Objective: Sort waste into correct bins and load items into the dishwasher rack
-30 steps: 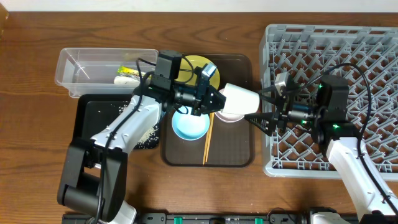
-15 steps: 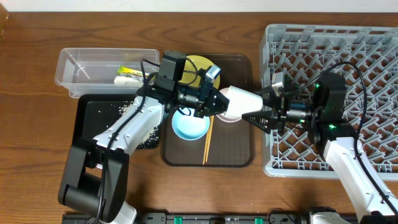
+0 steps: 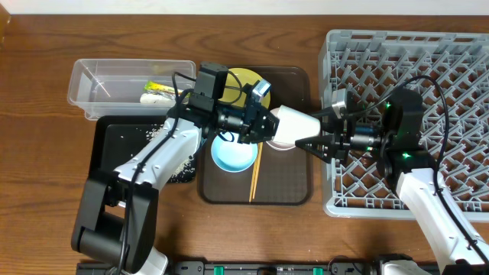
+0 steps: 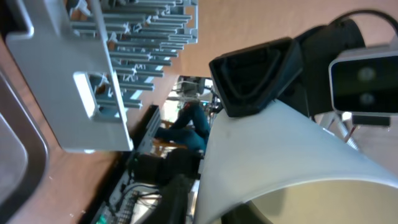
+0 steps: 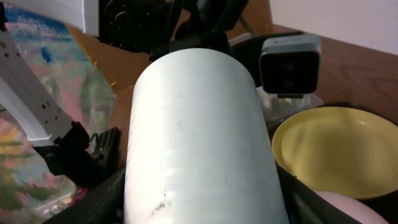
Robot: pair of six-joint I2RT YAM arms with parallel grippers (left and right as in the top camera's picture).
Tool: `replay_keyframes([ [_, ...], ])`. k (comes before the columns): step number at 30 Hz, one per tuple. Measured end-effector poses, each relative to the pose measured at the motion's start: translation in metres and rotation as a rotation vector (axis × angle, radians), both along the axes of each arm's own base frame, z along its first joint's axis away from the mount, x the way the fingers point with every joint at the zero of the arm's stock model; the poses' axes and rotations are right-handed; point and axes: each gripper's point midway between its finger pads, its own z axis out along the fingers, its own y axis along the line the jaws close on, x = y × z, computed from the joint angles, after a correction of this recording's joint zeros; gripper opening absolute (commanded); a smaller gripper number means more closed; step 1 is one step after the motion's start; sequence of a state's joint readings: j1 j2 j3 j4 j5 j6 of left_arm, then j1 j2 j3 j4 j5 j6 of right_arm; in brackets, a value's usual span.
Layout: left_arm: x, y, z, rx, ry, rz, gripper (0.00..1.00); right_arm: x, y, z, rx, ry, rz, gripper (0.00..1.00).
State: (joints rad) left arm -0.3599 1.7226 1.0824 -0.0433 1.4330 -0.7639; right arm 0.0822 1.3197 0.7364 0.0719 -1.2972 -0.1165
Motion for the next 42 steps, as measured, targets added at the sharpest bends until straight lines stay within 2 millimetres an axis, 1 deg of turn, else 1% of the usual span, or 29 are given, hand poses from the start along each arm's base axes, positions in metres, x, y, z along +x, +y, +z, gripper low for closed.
replay_keyframes([
  [1, 0.0, 0.0, -0.001, 0.0, -0.016, 0.0, 0.42, 0.0, 0.0, 0.0, -0.002, 0.002, -0.003, 0.43],
  [4, 0.005, 0.0, -0.01, 0.04, -0.053, 0.031, 0.5, 0.006, -0.002, -0.005, -0.021, 0.032, -0.043, 0.41],
  [7, 0.013, 0.003, -0.027, 0.123, -0.086, 0.087, 0.55, 0.013, -0.005, -0.016, -0.056, 0.087, -0.106, 0.39],
  [10, 0.022, 0.012, -0.045, 0.209, -0.124, 0.141, 0.57, 0.019, -0.011, -0.029, -0.101, 0.15, -0.175, 0.36],
  [12, 0.03, 0.027, -0.06, 0.294, -0.133, 0.187, 0.58, 0.023, -0.017, -0.039, -0.135, 0.193, -0.225, 0.33],
  [14, 0.035, 0.047, -0.074, 0.383, -0.132, 0.231, 0.59, 0.026, -0.024, -0.051, -0.176, 0.24, -0.279, 0.28],
  [15, 0.037, 0.059, -0.079, 0.434, -0.136, 0.254, 0.59, 0.027, -0.027, -0.057, -0.197, 0.267, -0.303, 0.28],
  [17, 0.037, 0.082, -0.084, 0.52, -0.153, 0.288, 0.59, 0.025, -0.037, -0.068, -0.245, 0.329, -0.36, 0.27],
  [19, 0.035, 0.104, -0.08, 0.596, -0.189, 0.32, 0.59, 0.024, -0.052, -0.077, -0.307, 0.387, -0.435, 0.22],
  [20, 0.033, 0.116, -0.074, 0.635, -0.217, 0.342, 0.59, 0.023, -0.059, -0.077, -0.338, 0.417, -0.474, 0.19],
  [21, 0.033, 0.124, -0.068, 0.658, -0.244, 0.358, 0.59, 0.022, -0.065, -0.076, -0.366, 0.423, -0.501, 0.16],
  [22, 0.031, 0.135, -0.06, 0.688, -0.277, 0.383, 0.58, 0.022, -0.074, -0.069, -0.397, 0.432, -0.547, 0.14],
  [23, 0.03, 0.142, -0.054, 0.709, -0.301, 0.4, 0.58, 0.023, -0.078, -0.064, -0.413, 0.428, -0.571, 0.14],
  [24, 0.029, 0.151, -0.047, 0.733, -0.325, 0.426, 0.59, 0.023, -0.088, -0.054, -0.447, 0.432, -0.62, 0.12],
  [27, 0.028, 0.17, -0.029, 0.787, -0.401, 0.49, 0.58, 0.023, -0.112, -0.025, -0.505, 0.408, -0.738, 0.06],
  [28, 0.028, 0.175, -0.026, 0.801, -0.417, 0.506, 0.58, 0.022, -0.117, -0.02, -0.522, 0.406, -0.761, 0.05],
  [29, 0.029, 0.179, -0.022, 0.818, -0.435, 0.524, 0.58, 0.02, -0.126, -0.013, -0.55, 0.415, -0.805, 0.03],
  [31, 0.029, 0.186, -0.016, 0.848, -0.468, 0.549, 0.58, 0.016, -0.142, -0.008, -0.6, 0.44, -0.871, 0.02],
  [33, 0.029, 0.191, -0.014, 0.872, -0.49, 0.563, 0.58, 0.008, -0.161, -0.012, -0.678, 0.495, -0.952, 0.01],
  [37, 0.031, 0.196, -0.015, 0.903, -0.498, 0.575, 0.58, -0.015, -0.198, -0.031, -0.847, 0.658, -1.095, 0.01],
  [39, 0.031, 0.197, -0.015, 0.909, -0.497, 0.576, 0.58, -0.017, -0.211, -0.035, -0.894, 0.695, -1.141, 0.01],
  [42, 0.031, 0.198, -0.016, 0.916, -0.498, 0.578, 0.58, -0.013, -0.224, -0.038, -0.937, 0.716, -1.196, 0.01],
])
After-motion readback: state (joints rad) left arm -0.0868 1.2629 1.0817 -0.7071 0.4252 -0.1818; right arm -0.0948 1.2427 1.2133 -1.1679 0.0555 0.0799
